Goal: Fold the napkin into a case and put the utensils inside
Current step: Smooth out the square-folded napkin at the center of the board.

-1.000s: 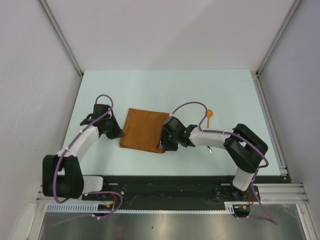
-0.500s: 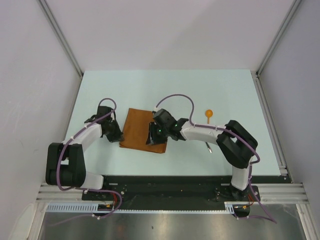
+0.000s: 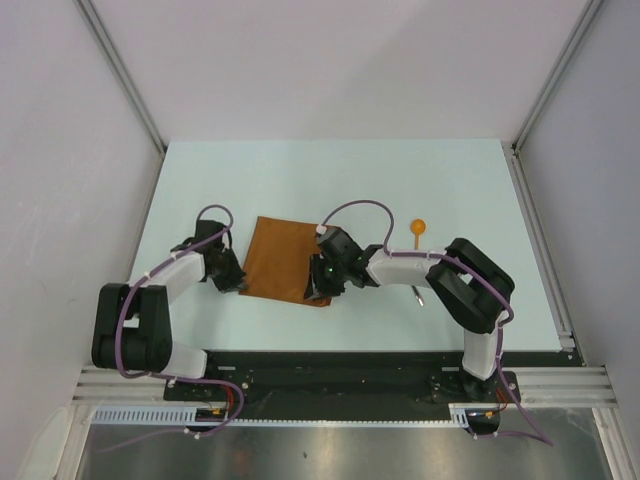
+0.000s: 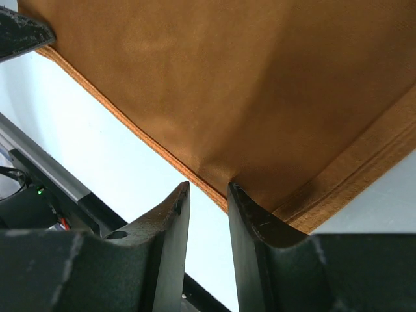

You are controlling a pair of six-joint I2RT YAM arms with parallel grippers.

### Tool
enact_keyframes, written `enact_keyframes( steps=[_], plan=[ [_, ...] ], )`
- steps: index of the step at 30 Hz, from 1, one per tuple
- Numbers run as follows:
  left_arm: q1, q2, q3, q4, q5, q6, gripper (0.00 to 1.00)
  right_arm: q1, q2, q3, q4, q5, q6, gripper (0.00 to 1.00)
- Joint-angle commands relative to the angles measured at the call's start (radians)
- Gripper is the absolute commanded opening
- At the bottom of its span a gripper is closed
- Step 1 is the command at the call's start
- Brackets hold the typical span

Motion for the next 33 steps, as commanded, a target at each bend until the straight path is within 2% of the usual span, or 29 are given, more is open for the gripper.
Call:
enact_keyframes(
  steps=[1,9,15,21,25,28,31,33],
  plan=[
    [0.004,0.005,-0.047,0.023,-0.02,-0.012,0.02,-0.019,-0.029,-0.046,-0.039,0.068,-0.043,0.35],
    [0.004,-0.043,-0.123,0.054,0.041,-0.062,0.04,-0.038,-0.087,-0.14,-0.037,0.119,-0.058,0.36],
    [0.004,-0.06,-0.136,0.062,0.067,-0.079,0.04,-0.093,-0.104,-0.173,0.013,0.085,-0.084,0.37],
    [0.003,-0.144,-0.128,0.059,0.147,-0.058,0.19,-0.122,-0.129,-0.147,-0.023,0.091,-0.128,0.38],
    [0.003,-0.242,-0.084,0.013,0.175,-0.006,0.39,-0.128,-0.141,-0.089,-0.09,0.131,-0.21,0.4],
    [0.003,-0.305,-0.027,-0.029,0.187,0.018,0.48,-0.124,-0.149,-0.01,-0.171,0.166,-0.248,0.41],
    [0.003,-0.301,0.039,-0.035,0.234,0.034,0.5,-0.104,-0.161,0.041,-0.204,0.172,-0.262,0.42],
    [0.003,-0.241,0.09,-0.033,0.25,0.041,0.49,-0.099,-0.164,0.05,-0.192,0.137,-0.248,0.43]
  ],
)
